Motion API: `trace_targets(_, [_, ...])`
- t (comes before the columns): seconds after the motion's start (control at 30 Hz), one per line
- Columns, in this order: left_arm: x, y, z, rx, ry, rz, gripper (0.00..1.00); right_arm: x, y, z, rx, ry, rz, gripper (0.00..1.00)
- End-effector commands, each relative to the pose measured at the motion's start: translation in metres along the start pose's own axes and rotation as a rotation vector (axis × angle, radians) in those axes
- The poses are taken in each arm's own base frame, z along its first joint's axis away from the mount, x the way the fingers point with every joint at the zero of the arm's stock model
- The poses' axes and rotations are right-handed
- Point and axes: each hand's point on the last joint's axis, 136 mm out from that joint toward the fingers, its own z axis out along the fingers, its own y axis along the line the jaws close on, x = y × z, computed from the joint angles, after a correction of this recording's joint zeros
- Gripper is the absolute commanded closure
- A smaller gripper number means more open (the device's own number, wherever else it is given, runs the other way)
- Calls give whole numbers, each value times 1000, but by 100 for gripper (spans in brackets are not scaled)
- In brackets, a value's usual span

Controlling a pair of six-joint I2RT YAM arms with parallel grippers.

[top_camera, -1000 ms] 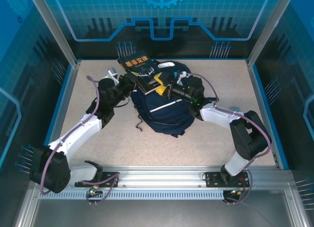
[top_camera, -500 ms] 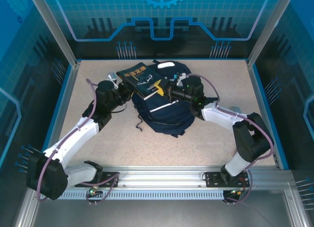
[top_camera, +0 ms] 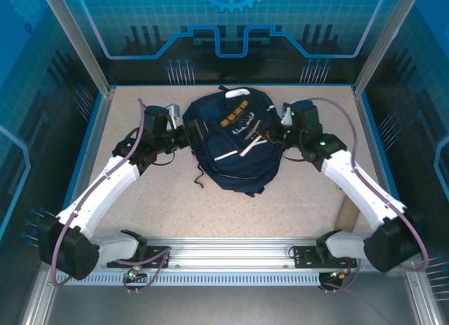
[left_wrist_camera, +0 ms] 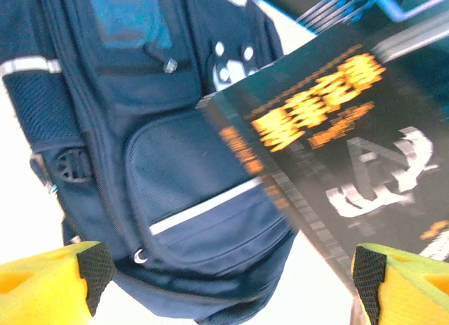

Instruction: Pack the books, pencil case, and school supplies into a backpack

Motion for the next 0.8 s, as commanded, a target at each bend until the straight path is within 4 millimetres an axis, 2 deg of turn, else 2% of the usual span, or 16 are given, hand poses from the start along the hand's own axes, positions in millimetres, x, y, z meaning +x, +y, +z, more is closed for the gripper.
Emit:
trace_targets(0.0, [28,-2,9,-10,131,142,9,-13,-36,-44,201,-78,-123,94])
trace_targets(0.13, [42,-16,26,-8,178,253,8,-26,-60,-79,292,-154,-105,94])
trace_targets(0.27, [64,-30,47,-16,260,399,2,-33,-76,-99,334,-192,-57,95])
trace_targets(0.5, [96,-38,85,-134,379,668,1,-32,-93,-103,330,-197,17,95])
trace_targets(0.63, [116,-37,112,-186,454,797,14,-30,-98,-101,329,-194,41,95])
trace_targets(0.77, [129,-34,135,-249,509,886,23,-29,-101,-101,335,-193,50,95])
